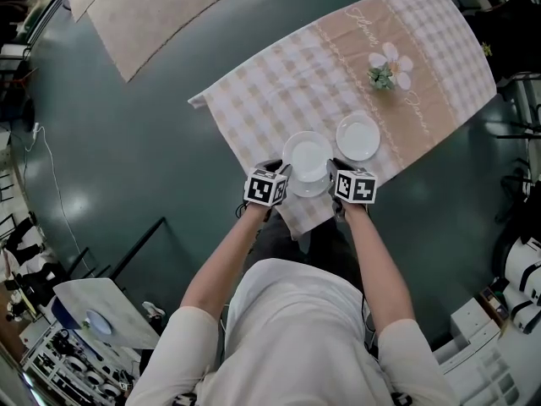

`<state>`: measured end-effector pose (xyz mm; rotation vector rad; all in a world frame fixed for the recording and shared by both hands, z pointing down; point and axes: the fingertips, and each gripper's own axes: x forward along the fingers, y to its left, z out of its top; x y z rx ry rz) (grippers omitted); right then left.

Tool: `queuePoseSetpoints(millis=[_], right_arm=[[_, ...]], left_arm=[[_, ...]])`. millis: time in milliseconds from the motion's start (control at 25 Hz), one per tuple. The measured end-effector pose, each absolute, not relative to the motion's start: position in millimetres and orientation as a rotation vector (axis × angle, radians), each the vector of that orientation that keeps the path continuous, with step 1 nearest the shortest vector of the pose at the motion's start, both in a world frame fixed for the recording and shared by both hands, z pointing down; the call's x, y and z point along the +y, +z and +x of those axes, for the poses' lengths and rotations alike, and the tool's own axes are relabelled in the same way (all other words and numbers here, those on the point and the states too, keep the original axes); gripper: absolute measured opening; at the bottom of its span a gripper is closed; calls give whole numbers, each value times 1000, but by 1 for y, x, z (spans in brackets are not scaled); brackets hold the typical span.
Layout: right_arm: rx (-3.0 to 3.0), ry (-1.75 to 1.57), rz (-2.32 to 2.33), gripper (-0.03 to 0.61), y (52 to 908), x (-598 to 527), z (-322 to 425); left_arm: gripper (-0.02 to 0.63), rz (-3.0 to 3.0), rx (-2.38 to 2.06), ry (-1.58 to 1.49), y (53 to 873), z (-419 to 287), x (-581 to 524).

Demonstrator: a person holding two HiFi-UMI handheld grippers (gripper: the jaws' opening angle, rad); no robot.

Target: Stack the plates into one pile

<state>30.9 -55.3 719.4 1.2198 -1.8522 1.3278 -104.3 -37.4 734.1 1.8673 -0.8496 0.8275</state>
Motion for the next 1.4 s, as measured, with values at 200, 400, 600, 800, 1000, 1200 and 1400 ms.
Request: queuePoseSetpoints(millis=[200, 400, 600, 800, 1000, 1200, 1400], right_arm=[[-1839, 1325, 1190, 69, 726, -37, 36], [-1835, 1292, 1140, 69, 733, -22, 35], [-1829, 1280, 1104, 69, 738, -9, 35], [-1813, 1230, 1086, 74, 744, -1, 34], [-1804, 1164, 1066, 75, 751, 7, 33], [-1803, 1131, 1074, 75, 756, 12, 32], [-1823, 1059, 1086, 91, 752, 7, 31]], left_arm=[[110, 1856, -848, 841, 739, -98, -19], [110, 1848, -843, 867, 746, -98, -3], [111, 1849, -831, 894, 750, -98, 9], [110, 1843, -822, 931, 756, -98, 13], [112, 1839, -802, 948, 764, -98, 22], [115, 1854, -802, 965, 767, -98, 24], [129, 1872, -806, 983, 768, -99, 23]])
